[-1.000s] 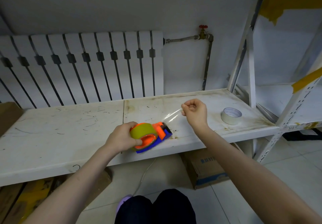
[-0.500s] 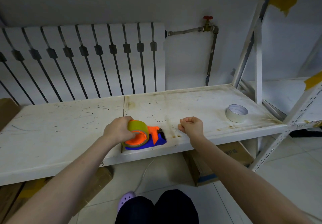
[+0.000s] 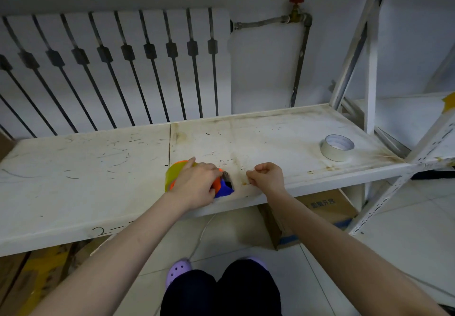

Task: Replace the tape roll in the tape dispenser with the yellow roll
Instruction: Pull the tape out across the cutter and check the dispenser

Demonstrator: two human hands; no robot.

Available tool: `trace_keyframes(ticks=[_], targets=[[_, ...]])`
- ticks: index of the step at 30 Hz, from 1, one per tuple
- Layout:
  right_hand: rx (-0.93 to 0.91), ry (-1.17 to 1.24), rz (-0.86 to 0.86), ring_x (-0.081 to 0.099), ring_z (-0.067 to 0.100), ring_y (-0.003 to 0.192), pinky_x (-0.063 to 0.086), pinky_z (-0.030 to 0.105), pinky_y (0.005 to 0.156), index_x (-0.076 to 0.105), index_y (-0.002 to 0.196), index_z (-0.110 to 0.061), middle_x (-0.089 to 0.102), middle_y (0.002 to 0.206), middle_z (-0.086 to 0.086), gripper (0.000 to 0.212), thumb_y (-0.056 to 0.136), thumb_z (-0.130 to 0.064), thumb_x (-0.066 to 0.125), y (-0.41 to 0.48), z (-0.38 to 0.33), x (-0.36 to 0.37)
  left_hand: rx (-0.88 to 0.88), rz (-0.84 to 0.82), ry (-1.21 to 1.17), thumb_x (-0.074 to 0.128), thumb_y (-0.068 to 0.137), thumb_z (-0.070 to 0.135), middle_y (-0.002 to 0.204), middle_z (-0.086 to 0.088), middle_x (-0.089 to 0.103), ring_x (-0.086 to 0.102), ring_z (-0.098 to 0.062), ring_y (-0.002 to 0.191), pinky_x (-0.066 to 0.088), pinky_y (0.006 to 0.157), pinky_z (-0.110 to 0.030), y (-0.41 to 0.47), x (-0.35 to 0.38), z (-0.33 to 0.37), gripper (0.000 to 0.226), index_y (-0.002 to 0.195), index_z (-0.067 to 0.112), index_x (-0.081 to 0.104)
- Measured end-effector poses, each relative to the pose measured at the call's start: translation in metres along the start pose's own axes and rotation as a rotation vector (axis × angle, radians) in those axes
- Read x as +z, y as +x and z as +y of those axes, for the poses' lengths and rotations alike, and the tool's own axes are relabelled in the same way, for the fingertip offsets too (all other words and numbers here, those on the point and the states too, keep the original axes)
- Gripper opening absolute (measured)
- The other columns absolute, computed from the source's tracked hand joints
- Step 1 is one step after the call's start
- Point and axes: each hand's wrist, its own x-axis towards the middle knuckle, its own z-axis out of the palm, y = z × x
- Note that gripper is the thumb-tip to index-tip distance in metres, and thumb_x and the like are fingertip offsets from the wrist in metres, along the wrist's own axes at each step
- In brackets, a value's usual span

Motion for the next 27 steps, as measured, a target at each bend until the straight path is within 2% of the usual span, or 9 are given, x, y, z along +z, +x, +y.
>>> trace_keyframes(ticks=[5,9,13,22,27], targets=[[-0.026,-0.067,-0.034,0.064,0.02,0.067,0.058,0.04,0.081,0.06,0.089,-0.003,0.064,0.067,0.006,0.024,0.068,-0.003,0.074,0.002,0.0,-0.007,0.006,0.036,-0.05,0.052,0.078,0.023,0.112,0.006,0.066,0.056,-0.017,0.113,0.016,0.116,-0.041,0.0,0.004,-0.004,0.036,0.112,0.026,0.062],[0.0,-0.092,-0.077,0.065,0.022,0.067,0.059,0.042,0.08,0.061,0.089,0.001,0.065,0.072,0.01,0.025,0.068,-0.001,0.075,0.0,-0.001,-0.011,0.011,0.031,-0.064,0.052,0.078,0.021,0.103,0.007,0.069,0.058,-0.016,0.106,0.015,0.116,-0.04,0.001,0.002,-0.004,0.035,0.11,0.03,0.065],[0.0,-0.129,-0.12,0.062,0.023,0.067,0.059,0.041,0.078,0.059,0.076,-0.006,0.063,0.073,0.009,0.019,0.067,0.001,0.074,-0.004,-0.003,-0.012,0.011,0.025,-0.056,0.054,0.075,0.023,0.097,0.007,0.07,0.059,-0.016,0.103,0.017,0.116,-0.04,0.003,0.004,-0.005,0.032,0.102,0.031,0.068],[0.007,-0.159,-0.109,0.059,0.022,0.064,0.057,0.036,0.073,0.055,0.07,-0.01,0.062,0.072,0.011,0.02,0.068,0.0,0.072,-0.005,0.002,-0.009,0.018,-0.037,0.028,0.052,0.074,0.022,0.102,0.004,0.069,0.058,-0.018,0.106,0.016,0.116,-0.042,0.005,0.001,-0.002,0.034,0.104,0.028,0.067],[-0.006,-0.141,-0.092,0.058,0.019,0.061,0.053,0.025,0.059,0.054,0.069,-0.013,0.062,0.075,0.009,0.022,0.069,0.0,0.072,-0.005,0.001,-0.006,0.034,-0.057,0.081,0.052,0.075,0.02,0.103,0.002,0.067,0.056,-0.019,0.109,0.014,0.116,-0.044,0.005,0.006,-0.004,0.036,0.108,0.029,0.064]])
